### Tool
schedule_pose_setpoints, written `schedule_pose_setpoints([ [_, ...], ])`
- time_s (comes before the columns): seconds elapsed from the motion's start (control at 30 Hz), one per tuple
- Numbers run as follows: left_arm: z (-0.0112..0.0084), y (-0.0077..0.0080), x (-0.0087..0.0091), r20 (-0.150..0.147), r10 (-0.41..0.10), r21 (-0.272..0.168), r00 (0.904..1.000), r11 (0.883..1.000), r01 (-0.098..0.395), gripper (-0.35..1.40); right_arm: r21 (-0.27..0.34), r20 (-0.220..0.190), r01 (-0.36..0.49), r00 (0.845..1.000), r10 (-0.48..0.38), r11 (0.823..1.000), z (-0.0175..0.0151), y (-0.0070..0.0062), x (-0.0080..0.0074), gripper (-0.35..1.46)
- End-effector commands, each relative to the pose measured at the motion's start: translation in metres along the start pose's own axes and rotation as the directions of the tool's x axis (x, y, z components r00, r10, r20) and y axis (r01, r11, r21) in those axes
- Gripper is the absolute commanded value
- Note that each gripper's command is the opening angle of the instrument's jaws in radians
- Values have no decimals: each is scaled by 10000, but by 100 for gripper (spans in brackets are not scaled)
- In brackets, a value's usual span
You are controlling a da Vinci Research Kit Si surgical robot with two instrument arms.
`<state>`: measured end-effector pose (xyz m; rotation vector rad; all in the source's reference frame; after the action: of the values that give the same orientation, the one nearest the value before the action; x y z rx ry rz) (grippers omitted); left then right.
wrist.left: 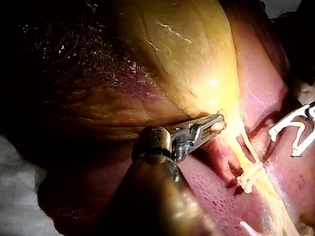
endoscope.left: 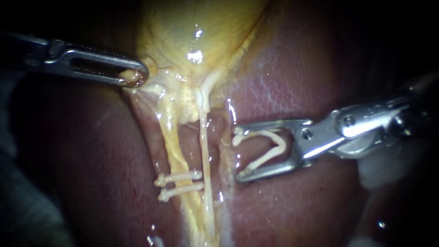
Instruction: Clipping third clip left tube
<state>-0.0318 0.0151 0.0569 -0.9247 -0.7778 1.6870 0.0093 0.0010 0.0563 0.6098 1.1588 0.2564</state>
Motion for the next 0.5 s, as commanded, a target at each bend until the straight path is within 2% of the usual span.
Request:
schedule_pose_setpoints([
  [0.03,0,0,0,-1,-3,5,10000,10000,3,-35,37,-125,-158,9998,158,9999,3,2,0,50],
  [0.27,1,1,0,-7,-9,12,10000,10000,9,-35,212,-331,-1117,9931,1124,9935,27,23,-10,50],
  [0.5,1,1,0,-6,-9,11,10000,10000,9,-35,395,-269,-1838,9824,1849,9822,48,41,-41,50],
])
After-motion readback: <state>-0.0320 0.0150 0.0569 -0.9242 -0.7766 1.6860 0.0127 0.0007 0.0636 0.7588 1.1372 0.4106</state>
